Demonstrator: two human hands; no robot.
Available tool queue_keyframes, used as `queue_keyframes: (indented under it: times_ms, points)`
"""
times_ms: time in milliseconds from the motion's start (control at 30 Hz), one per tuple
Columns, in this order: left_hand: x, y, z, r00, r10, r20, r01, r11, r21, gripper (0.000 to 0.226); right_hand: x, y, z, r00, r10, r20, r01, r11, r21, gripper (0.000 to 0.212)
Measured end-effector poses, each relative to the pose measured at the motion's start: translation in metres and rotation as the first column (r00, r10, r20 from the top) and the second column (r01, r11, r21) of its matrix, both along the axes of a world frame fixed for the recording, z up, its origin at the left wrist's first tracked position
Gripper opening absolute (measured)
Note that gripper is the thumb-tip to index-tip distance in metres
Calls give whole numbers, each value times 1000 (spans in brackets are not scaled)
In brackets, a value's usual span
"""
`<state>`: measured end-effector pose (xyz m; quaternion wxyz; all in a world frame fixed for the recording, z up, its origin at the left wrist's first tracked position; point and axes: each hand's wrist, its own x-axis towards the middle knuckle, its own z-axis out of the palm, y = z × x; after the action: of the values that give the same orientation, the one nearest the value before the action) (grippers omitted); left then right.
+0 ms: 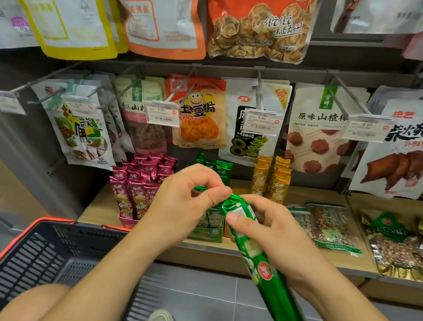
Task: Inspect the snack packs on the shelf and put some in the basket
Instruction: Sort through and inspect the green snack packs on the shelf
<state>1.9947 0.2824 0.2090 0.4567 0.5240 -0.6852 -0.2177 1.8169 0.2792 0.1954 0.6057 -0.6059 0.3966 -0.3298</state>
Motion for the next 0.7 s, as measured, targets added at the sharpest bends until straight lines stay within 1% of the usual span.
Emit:
queue_keyframes:
  times_ms: [100,200,267,333,367,433,467,500,533,567,600,633,700]
  points:
    - [2,0,6,999,-38,31,38,999,-11,17,-2,-1,4,976,165,142,-192,959,206,36]
    - [5,1,7,999,-52,7,52,998,23,18,-2,-2,6,942,264,208,-316,907,277,32]
    - [5,1,6,999,-40,19,39,999,32,22,0,-1,5,929,291,228,-352,885,304,35]
    - [8,-1,4,996,35,82,-34,999,-15,26,-1,1,4,928,332,170,-369,885,284,42]
    - [13,-3,2,989,103,106,-98,994,-48,27,-3,2,4,922,367,120,-387,884,264,45]
    - [27,-8,1,961,256,105,-248,965,-85,31,-6,5,3,905,425,31,-420,875,241,50]
    - [34,-11,1,942,320,97,-313,946,-85,33,-7,6,2,906,423,-7,-410,882,234,50]
    - [39,-12,2,934,350,72,-345,936,-66,35,-8,6,1,917,397,-37,-380,898,223,48]
    - [40,-13,2,941,339,0,-339,941,-13,35,-7,6,0,931,361,-53,-343,915,213,45]
    - [40,-13,3,950,291,-113,-287,956,57,34,-6,6,0,943,330,-49,-313,926,209,39]
    - [37,-12,5,946,235,-225,-210,969,130,31,-5,5,0,950,311,-21,-299,929,216,31]
    - [35,-11,7,935,181,-305,-122,972,202,31,-5,5,1,952,305,28,-303,924,234,23]
    - [32,-8,8,915,110,-387,12,954,299,36,-6,5,3,936,326,136,-352,893,280,20]
